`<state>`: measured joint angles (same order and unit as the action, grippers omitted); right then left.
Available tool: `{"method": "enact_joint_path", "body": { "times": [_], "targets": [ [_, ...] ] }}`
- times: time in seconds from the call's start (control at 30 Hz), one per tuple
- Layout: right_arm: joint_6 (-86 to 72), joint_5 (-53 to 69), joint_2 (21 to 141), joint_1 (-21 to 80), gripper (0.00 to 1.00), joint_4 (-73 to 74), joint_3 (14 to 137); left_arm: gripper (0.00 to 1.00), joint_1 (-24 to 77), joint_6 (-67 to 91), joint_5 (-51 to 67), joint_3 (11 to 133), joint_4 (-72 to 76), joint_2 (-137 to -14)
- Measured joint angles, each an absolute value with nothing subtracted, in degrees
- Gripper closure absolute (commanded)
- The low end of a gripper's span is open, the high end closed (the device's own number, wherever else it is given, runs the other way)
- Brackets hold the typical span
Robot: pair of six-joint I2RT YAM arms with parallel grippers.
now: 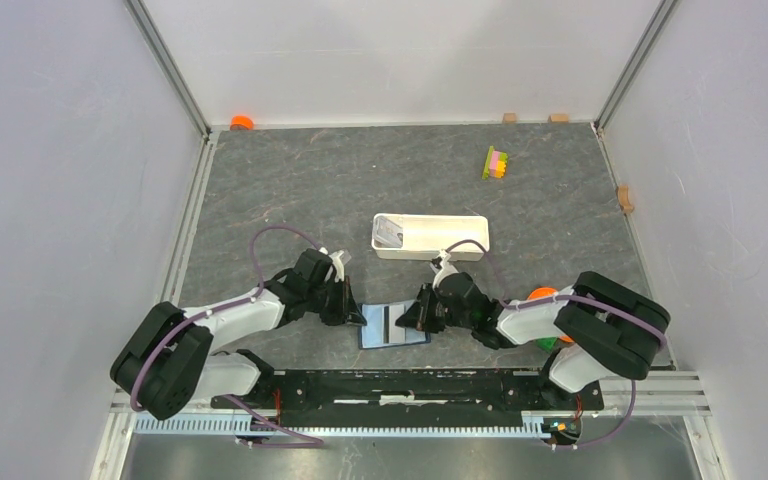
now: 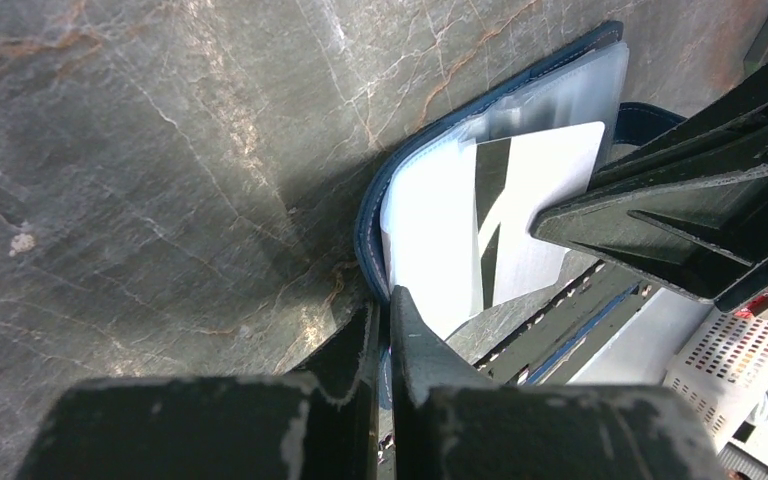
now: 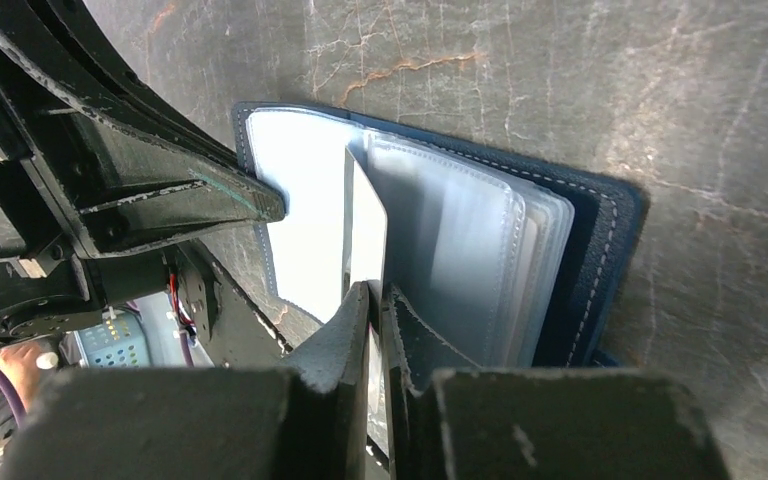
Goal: Put the credit cards into the card holder
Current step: Insert the credit card into the card holder.
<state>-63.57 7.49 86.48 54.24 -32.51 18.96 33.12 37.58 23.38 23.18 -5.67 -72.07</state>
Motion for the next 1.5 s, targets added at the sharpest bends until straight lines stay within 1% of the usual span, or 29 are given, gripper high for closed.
{"method": "enact_joint_path", "body": {
  "times": [0.23, 0.3, 0.4, 0.43, 0.47, 0.53, 0.63, 0.67, 0.83, 1.1, 1.33, 1.5],
  "targets": [
    [-63.4, 9.2, 90.8, 54.7, 0.89, -33.1, 22.1, 0.92, 33.1, 37.6, 23.8, 23.0, -5.4, -71.9],
    [-63.2, 9.4, 92.0, 55.0, 0.86, -33.2, 23.1, 0.91, 33.1, 37.6, 24.1, 22.9, -5.4, -71.9],
    [-63.1, 9.8, 93.1, 55.4, 0.79, -33.4, 24.1, 0.87, 33.1, 37.6, 24.3, 22.8, -5.3, -71.9],
    [-62.9, 10.0, 93.3, 55.4, 0.76, -33.4, 24.3, 0.84, 33.1, 37.6, 24.3, 22.7, -5.2, -71.9],
    [-62.8, 10.0, 93.3, 55.4, 0.71, -33.4, 24.4, 0.79, 33.1, 37.6, 24.3, 22.7, -5.2, -71.9],
    [-62.4, 10.0, 93.0, 55.6, 0.63, -32.9, 24.7, 0.66, 33.1, 37.6, 23.9, 22.7, -5.5, -71.8],
    [-60.0, 9.1, 91.5, 56.3, 0.53, -29.0, 26.5, 0.52, 33.1, 37.5, 22.8, 22.8, -6.8, -70.4],
    [-58.8, 8.7, 90.9, 56.5, 0.52, -26.9, 27.4, 0.51, 33.1, 37.5, 22.3, 22.9, -7.7, -69.3],
    [-52.5, 5.4, 88.2, 57.1, 0.41, -15.6, 31.9, 0.48, 33.1, 37.3, 18.3, 23.3, -12.3, -65.6],
    [-43.4, -3.0, 85.2, 59.7, 0.32, 0.2, 37.7, 0.48, 33.1, 37.3, 18.0, 23.4, -14.0, -64.7],
    [-37.2, -6.8, 82.5, 60.3, 0.23, 6.6, 38.6, 0.48, 33.2, 38.1, 20.1, 23.1, -11.8, -63.7],
    [-34.4, -7.9, 81.7, 60.3, 0.21, 8.4, 38.6, 0.48, 35.0, 41.1, 21.2, 21.8, -6.8, -63.8]
  ]
}}
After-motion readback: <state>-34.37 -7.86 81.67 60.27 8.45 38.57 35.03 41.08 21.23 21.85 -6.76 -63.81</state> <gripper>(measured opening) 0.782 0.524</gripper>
